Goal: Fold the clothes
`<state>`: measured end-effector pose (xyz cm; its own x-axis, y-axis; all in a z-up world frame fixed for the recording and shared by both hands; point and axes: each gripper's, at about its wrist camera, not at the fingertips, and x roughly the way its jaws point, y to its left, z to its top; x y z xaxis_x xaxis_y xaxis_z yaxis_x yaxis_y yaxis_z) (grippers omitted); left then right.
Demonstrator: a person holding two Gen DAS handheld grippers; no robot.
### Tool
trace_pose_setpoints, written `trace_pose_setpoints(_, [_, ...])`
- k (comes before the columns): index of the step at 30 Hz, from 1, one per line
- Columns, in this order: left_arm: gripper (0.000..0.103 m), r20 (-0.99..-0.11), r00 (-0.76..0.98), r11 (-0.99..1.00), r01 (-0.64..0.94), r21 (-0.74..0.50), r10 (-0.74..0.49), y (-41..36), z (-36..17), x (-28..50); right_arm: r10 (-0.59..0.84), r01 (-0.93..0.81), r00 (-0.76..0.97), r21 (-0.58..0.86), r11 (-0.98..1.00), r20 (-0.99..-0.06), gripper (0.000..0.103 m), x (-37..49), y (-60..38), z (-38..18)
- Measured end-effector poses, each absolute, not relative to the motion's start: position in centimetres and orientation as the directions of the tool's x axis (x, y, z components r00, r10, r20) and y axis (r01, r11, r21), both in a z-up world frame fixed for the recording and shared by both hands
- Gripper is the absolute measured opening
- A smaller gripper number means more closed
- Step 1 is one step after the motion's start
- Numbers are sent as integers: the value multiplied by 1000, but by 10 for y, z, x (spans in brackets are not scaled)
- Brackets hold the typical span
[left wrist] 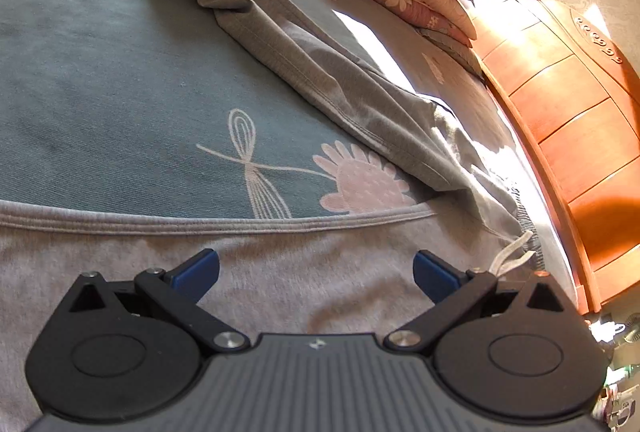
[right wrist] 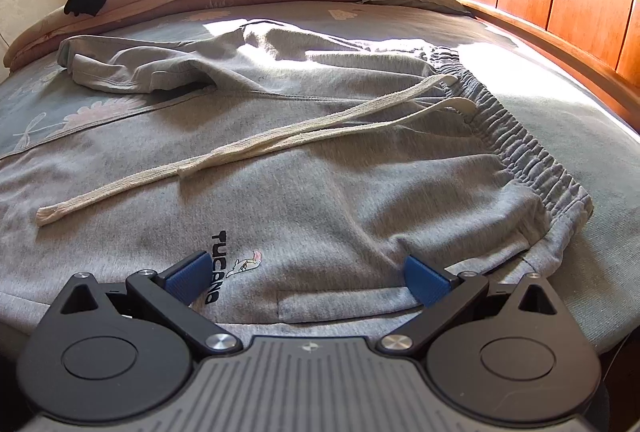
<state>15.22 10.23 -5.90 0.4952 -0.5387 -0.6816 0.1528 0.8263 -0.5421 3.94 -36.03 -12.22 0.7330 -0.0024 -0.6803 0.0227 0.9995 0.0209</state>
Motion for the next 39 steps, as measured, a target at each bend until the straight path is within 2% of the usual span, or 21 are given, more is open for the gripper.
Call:
trace_pose_setpoints(3, [102, -675, 440, 800, 221, -558, -592, 65, -67, 151, -18, 38, 728, 14, 999, -685, 103, 41, -358, -122])
trace_pose_setpoints(5, [102, -694, 420, 809, 233, -540, -585, 46, -77, 156, -21, 42, 724, 13, 999, -690, 103, 41, -358, -121])
trace_pose_setpoints(10, [102, -729, 386, 820, 167, -547, -565, 39, -102, 169, -21, 40, 715, 11, 999, -699, 103, 40, -357, -120])
trace_pose_setpoints(12, [102, -733, 390, 821, 129, -555, -557, 50, -95, 170, -20, 39, 714, 11, 999, -700, 103, 39, -357, -120])
trace_pose_setpoints(15, [102, -735, 454, 854, 132, -503, -504, 78, -67, 164, -20, 38, 713, 11, 999, -701, 103, 39, -357, -120])
trace_pose_setpoints(21, [102, -778, 547, 932, 10, -363, -308, 167, -28, 147, -22, 41, 718, 11, 999, -695, 103, 38, -357, -120])
trace_pose_setpoints(28, [102, -855, 473, 910, -221, -351, -215, 244, -89, 121, -24, 44, 719, 11, 999, -695, 103, 38, -356, -120])
trace_pose_setpoints(30, [102, -848, 488, 906, -233, -355, -207, 251, -100, 112, -25, 45, 716, 10, 999, -697, 103, 39, -356, -120])
trace_pose_setpoints(39, [102, -865, 492, 922, -282, -265, -98, 257, -95, 107, -30, 51, 709, 8, 999, -704, 103, 39, -356, -119])
